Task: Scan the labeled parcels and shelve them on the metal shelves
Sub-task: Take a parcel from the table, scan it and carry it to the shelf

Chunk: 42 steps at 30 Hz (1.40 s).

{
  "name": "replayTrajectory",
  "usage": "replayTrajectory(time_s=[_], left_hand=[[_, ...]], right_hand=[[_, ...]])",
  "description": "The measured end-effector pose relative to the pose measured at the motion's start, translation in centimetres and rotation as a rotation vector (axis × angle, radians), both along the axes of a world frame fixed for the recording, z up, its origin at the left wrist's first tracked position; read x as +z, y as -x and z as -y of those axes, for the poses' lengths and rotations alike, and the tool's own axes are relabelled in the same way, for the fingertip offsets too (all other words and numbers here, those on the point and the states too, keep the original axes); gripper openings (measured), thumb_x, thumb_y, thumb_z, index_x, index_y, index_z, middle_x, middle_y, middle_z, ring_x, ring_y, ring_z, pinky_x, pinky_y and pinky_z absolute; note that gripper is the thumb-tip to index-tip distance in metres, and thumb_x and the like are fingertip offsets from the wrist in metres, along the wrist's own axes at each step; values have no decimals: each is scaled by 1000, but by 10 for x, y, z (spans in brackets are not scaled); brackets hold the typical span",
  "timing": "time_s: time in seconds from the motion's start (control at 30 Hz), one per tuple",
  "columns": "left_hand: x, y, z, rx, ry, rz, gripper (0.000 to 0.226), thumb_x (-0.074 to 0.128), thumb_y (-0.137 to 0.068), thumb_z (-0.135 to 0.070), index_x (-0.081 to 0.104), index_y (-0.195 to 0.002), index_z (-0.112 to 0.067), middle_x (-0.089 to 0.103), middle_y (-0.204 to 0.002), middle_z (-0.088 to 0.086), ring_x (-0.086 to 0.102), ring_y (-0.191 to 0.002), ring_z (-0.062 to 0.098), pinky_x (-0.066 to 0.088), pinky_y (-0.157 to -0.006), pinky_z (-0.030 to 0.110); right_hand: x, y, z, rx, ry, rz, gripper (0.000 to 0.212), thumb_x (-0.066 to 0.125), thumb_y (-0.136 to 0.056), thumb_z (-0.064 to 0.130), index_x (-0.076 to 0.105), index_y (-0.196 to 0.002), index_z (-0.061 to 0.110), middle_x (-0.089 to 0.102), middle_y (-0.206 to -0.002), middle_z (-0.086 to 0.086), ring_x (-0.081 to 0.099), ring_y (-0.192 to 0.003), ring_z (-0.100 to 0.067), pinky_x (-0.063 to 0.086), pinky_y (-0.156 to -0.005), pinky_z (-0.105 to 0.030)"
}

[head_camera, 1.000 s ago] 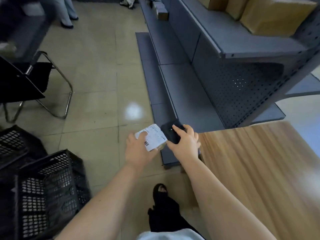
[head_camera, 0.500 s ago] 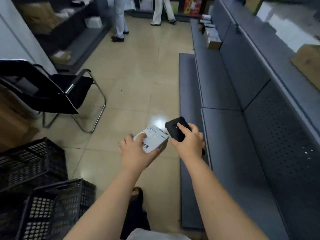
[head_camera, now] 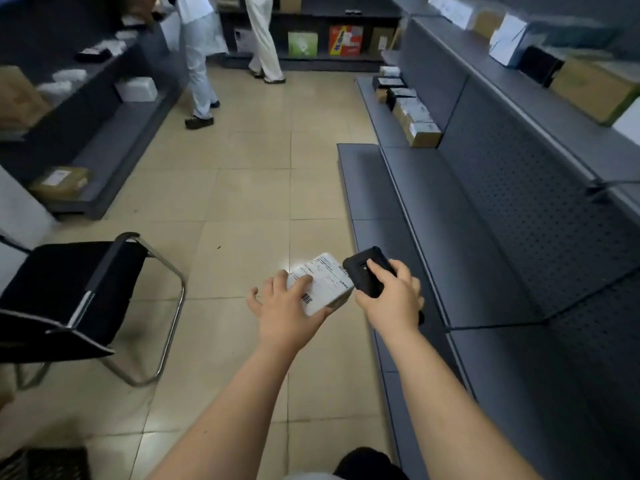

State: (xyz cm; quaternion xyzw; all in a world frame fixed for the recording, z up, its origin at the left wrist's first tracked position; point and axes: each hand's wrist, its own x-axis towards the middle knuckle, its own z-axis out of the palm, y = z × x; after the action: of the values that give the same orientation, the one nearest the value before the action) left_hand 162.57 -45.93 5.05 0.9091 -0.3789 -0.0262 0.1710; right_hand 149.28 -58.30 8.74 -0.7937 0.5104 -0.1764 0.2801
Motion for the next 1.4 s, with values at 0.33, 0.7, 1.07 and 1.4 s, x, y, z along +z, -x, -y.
replayTrajectory(time_s=[0.33, 0.7, 1.07, 1.4], left_hand=[[0, -157, 236, 33, 68, -39, 62, 63, -70, -73, 58, -124, -43, 43, -134, -4, 36, -129, 21, 9, -114, 49], [17, -330, 460, 19, 96, -86, 62, 66, -73, -71, 55, -127, -43, 39, -137, -4, 40, -124, 21, 10, -114, 47], [-8, -456, 692, -419, 14, -121, 70, 72, -65, -75, 60, -126, -45, 45, -130, -3, 38, -119, 22, 18, -105, 37], [-67, -426, 864, -715, -199, -114, 75, 63, -69, -80, 50, -133, -43, 39, -133, 3, 32, -122, 26, 18, -107, 45]], right_hand=[[-3, -153, 224, -35, 20, 27, 60, 73, -79, 33, 54, -135, 41, 32, -151, 8, 30, -133, -22, 25, -108, -43], [-3, -305, 443, -153, 52, 96, 59, 77, -77, 32, 59, -133, 37, 37, -150, 4, 33, -130, -27, 30, -108, -51], [-36, -404, 599, -598, 142, 133, 59, 80, -76, 30, 61, -131, 34, 37, -151, -2, 34, -132, -30, 31, -105, -53], [-84, -379, 710, -886, 16, 46, 61, 80, -77, 28, 59, -134, 33, 38, -151, -7, 34, -130, -40, 31, -103, -57]])
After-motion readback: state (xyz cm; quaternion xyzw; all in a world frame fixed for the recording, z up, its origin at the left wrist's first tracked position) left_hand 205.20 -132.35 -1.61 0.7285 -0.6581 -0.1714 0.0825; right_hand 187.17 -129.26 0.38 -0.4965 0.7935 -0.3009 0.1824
